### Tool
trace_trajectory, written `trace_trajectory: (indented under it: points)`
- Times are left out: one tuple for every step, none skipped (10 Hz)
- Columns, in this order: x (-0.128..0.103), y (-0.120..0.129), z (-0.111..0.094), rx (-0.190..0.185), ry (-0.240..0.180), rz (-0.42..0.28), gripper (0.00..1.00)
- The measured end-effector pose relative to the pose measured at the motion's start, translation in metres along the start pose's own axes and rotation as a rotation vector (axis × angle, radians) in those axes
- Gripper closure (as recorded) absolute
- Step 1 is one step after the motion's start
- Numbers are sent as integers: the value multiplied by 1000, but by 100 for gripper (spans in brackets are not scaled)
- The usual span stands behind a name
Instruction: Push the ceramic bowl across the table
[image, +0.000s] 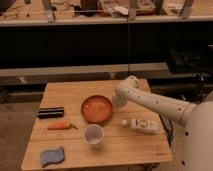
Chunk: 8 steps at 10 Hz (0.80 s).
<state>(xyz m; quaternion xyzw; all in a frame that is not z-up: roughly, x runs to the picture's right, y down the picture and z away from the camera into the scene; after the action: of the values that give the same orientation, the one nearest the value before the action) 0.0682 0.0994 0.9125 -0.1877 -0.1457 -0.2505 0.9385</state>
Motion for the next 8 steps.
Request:
trace_trajectory:
  points:
    - [-1,0,1,-3,0,0,96]
    - [-4,-3,2,-6,1,-5,96]
    - [-7,-6,4,-9,0,-9,96]
    - [-10,-8,5,-10,0,-13,96]
    - [-11,-9,6,-13,-1,-15,96]
    - [-11,-9,6,-16,0,-15,96]
    - [-12,-11,7,-19,2,-18,96]
    - [-16,-15,9,-22,1,-23,96]
